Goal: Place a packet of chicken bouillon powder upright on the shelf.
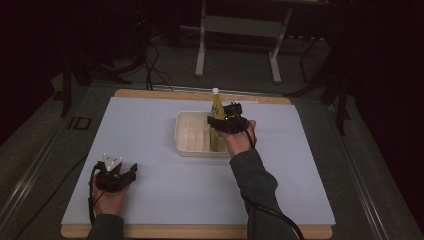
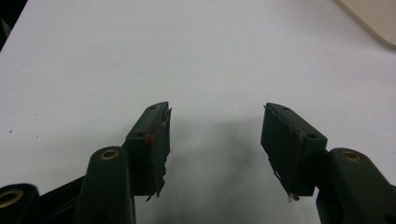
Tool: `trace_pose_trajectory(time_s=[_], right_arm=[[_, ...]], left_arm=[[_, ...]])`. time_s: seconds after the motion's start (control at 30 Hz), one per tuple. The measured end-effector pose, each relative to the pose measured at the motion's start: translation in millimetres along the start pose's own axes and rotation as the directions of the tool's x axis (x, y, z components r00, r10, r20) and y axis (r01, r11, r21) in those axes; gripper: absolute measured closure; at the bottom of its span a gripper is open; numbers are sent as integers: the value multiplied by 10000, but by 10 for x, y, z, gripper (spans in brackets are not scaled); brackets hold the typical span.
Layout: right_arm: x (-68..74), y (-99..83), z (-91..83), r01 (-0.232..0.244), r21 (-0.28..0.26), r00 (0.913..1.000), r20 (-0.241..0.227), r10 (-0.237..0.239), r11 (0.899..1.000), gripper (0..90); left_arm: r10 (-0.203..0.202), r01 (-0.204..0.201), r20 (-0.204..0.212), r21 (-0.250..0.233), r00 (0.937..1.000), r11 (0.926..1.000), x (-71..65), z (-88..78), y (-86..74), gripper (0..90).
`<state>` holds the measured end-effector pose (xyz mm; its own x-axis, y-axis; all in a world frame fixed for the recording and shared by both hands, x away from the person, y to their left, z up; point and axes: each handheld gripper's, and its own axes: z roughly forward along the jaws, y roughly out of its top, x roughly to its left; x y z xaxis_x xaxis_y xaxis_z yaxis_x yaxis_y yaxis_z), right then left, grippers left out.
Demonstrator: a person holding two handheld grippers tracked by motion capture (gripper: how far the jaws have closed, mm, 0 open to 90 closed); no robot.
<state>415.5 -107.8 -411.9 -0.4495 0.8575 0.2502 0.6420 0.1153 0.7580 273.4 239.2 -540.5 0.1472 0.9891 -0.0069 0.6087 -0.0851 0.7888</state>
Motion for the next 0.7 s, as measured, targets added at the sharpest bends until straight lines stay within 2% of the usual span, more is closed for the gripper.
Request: trace_pose_trajectory(time_s=[0.03,0.17,0.27,0.5,0.7], right_arm=[[-13,-7,-50,4,65,9999,153,-5,10000,414],[-26,-8,-111,85,107,9998,187,-87,9999,381],[-40,-47,-243,737,272,9966,355,-746,9969,306],[-78,-170,-490,1471,489,9885,271,-1485,9879,272],[-183,-307,-664,1655,498,9859,189,-1666,9850,263]], left_arm=[[0,0,-7,-9,10000,10000,0,-1,0,419],[38,-38,23,65,10000,10000,0,5,1,419],[33,-33,-1,84,10000,10000,2,5,2,414],[38,-37,-32,74,10000,10000,-1,5,1,414],[50,-49,-84,105,10000,9999,-5,8,2,414]])
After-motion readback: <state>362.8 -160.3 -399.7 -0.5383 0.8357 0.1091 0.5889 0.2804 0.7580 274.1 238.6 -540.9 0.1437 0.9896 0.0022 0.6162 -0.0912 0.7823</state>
